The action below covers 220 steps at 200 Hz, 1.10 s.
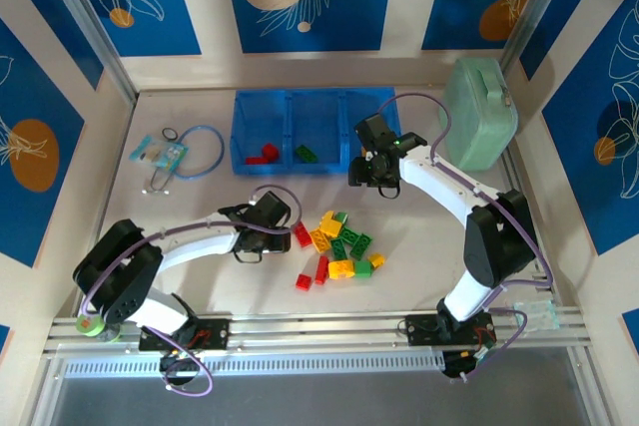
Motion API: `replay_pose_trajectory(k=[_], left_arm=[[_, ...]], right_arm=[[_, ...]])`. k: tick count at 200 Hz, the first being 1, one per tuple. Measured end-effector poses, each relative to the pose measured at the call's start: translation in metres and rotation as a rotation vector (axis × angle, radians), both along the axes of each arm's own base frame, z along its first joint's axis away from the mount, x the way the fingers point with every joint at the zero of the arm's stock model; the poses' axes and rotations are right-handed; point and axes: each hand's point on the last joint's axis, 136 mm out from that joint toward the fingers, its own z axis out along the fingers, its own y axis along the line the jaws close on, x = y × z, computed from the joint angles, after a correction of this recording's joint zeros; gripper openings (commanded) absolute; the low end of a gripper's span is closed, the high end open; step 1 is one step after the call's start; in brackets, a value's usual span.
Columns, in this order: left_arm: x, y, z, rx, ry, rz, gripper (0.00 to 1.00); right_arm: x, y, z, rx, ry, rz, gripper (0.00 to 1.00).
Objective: Sort the legos into containers by color
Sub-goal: Pick up the lego from the center of the table, then place the lego in the container.
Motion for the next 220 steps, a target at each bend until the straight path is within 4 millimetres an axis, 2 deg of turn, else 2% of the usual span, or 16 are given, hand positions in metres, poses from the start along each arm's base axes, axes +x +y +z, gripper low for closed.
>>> replay_pose_trajectory(k=[42,75,108,135,156,182,220], left_arm=[[0.001,0.0,0.004,0.014,0.001,-0.007,0.55],[0.023,0.001,0.024,0.015,-0.041,0.004,0.55],[0.07,0.008,0.067,-0.016,-0.135,0.054,0.55],[0.12,0.016,0.111,-0.047,-0.235,0.104,0.55],[0.159,0.021,0.132,-0.053,-0.282,0.132,0.55],[0.203,0.021,0.14,-0.05,-0.301,0.147,0.55],[0.244,0.025,0.119,-0.034,-0.255,0.174,0.55]], right_arm=[[-0.003,-0.001,-0.007,0.0,0.013,0.0,0.62],[-0.007,-0.002,-0.011,0.0,0.021,0.001,0.62],[-0.016,-0.006,-0.007,0.014,0.014,-0.003,0.62],[-0.022,-0.009,-0.003,0.027,0.003,-0.012,0.62],[-0.03,-0.012,-0.006,0.03,0.009,-0.017,0.62],[-0.038,-0.011,-0.01,0.033,0.018,-0.005,0.62],[-0.056,-0.002,-0.013,0.043,0.027,0.044,0.62]])
